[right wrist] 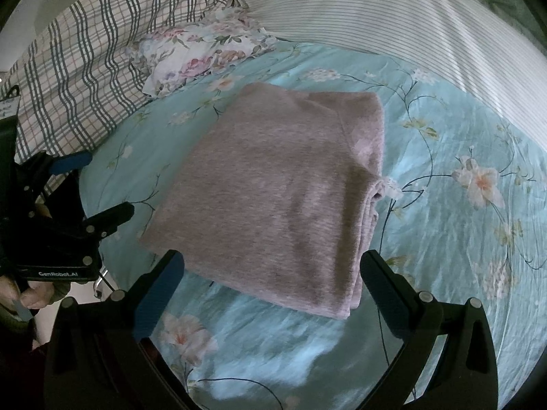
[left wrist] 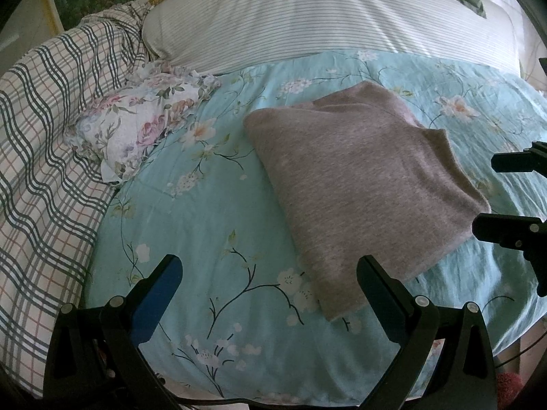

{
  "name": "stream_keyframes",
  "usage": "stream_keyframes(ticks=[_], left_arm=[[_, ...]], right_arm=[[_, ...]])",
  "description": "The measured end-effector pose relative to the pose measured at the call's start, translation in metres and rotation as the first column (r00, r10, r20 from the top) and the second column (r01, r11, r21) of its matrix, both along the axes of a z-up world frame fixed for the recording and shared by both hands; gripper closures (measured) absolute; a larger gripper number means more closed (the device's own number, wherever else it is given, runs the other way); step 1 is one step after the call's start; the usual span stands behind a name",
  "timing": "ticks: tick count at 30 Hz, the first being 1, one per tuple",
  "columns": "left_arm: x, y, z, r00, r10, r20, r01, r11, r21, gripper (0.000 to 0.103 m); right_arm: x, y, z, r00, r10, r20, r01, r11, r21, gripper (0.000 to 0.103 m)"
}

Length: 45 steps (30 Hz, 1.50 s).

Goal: Fold small clothes

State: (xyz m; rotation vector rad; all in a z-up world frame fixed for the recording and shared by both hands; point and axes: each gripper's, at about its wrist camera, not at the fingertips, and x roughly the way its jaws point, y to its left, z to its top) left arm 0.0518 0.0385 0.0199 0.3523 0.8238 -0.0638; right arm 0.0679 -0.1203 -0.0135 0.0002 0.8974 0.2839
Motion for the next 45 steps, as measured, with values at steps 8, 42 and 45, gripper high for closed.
stream_keyframes(ticks=[8, 42, 45], left_arm=[[-0.0006, -0.0009, 0.0003, 1.000, 0.000, 0.000, 0.000, 1.000, 0.001, 0.001], [-0.0009, -0.0058, -0.0014, 1.000, -0.009, -0.004, 0.009, 1.000, 0.004, 0.001], [-0.0015, -0.0063, -0.0014, 1.000, -0.010, -0.005, 0.010, 1.000, 0.001, 0.001]], right_arm=[[0.0018, -0.0027, -0.0015, 1.000, 0.005, -0.004, -0.005, 1.000, -0.001, 0.000], [0.0045, -0.0057, -0.0055, 1.000, 0.010, -0.014, -0.010, 1.000, 0.000, 0.000], [0.0043, -0.0054, -0.0055, 1.000, 0.010, -0.014, -0.010, 1.000, 0.000, 0.000]])
